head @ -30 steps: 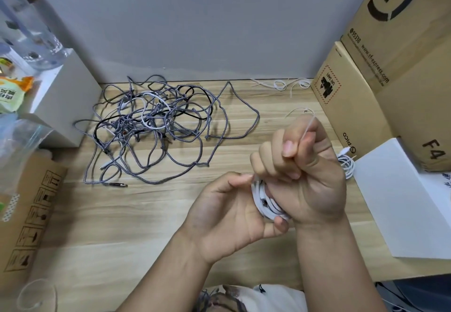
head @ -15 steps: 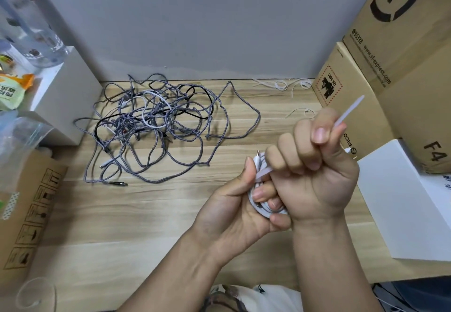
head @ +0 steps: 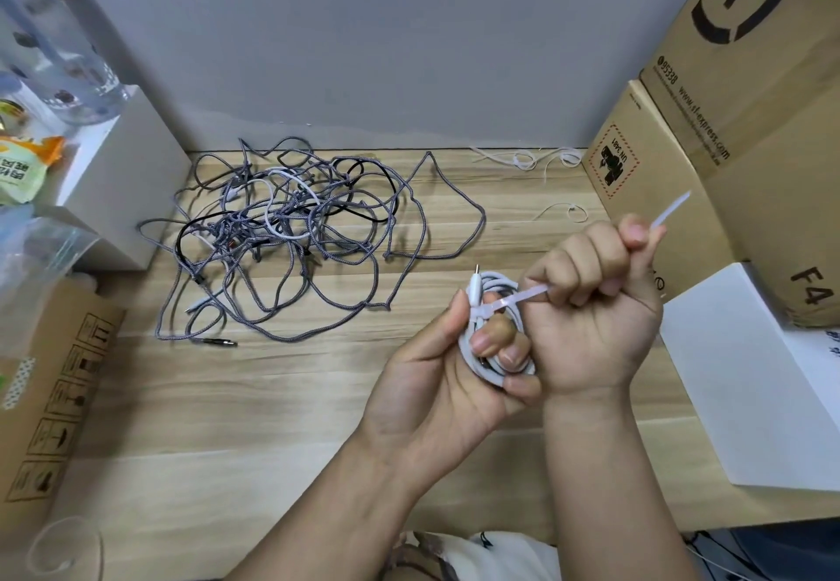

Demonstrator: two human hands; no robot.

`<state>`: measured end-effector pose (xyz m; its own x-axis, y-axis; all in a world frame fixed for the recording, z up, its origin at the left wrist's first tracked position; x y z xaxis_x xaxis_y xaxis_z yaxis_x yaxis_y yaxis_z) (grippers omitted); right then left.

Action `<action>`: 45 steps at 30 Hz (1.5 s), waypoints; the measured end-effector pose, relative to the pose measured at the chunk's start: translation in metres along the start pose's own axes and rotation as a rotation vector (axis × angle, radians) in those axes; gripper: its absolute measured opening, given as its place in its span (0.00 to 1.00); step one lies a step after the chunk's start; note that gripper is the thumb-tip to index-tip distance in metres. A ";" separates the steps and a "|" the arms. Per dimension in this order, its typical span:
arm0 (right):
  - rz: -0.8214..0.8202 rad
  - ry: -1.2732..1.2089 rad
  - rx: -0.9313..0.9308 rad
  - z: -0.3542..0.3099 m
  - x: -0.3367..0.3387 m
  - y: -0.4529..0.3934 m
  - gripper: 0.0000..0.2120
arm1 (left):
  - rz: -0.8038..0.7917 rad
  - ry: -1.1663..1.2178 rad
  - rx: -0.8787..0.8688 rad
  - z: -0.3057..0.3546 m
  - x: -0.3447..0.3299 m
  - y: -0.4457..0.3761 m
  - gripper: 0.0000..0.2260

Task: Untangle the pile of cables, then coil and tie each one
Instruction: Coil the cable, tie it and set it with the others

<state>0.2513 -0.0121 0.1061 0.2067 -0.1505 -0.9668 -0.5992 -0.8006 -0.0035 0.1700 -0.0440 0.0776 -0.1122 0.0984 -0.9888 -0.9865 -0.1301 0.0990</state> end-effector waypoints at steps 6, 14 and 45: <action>-0.396 0.344 -0.114 0.005 -0.015 0.009 0.08 | 0.166 -0.429 -0.025 0.026 0.006 0.026 0.13; -0.666 1.142 -0.373 0.003 -0.012 0.019 0.06 | 0.432 -1.042 0.011 0.032 0.002 0.032 0.09; -0.958 1.430 -0.680 0.021 -0.007 0.044 0.08 | 0.472 -1.564 0.176 0.023 -0.003 0.040 0.12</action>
<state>0.2075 -0.0339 0.1078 0.8803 0.4141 0.2313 0.4049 -0.9101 0.0885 0.1279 -0.0267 0.0871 -0.2846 0.9404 0.1859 -0.8207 -0.3393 0.4597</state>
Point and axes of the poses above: each hand's wrist, its own y-axis away from the middle knuckle, its own x-axis out of the back of the hand, z = x × y, the point moved 9 cm from there along -y, towards the middle knuckle, and after that the axes turned 15 degrees about x, right-handed, at the moved point
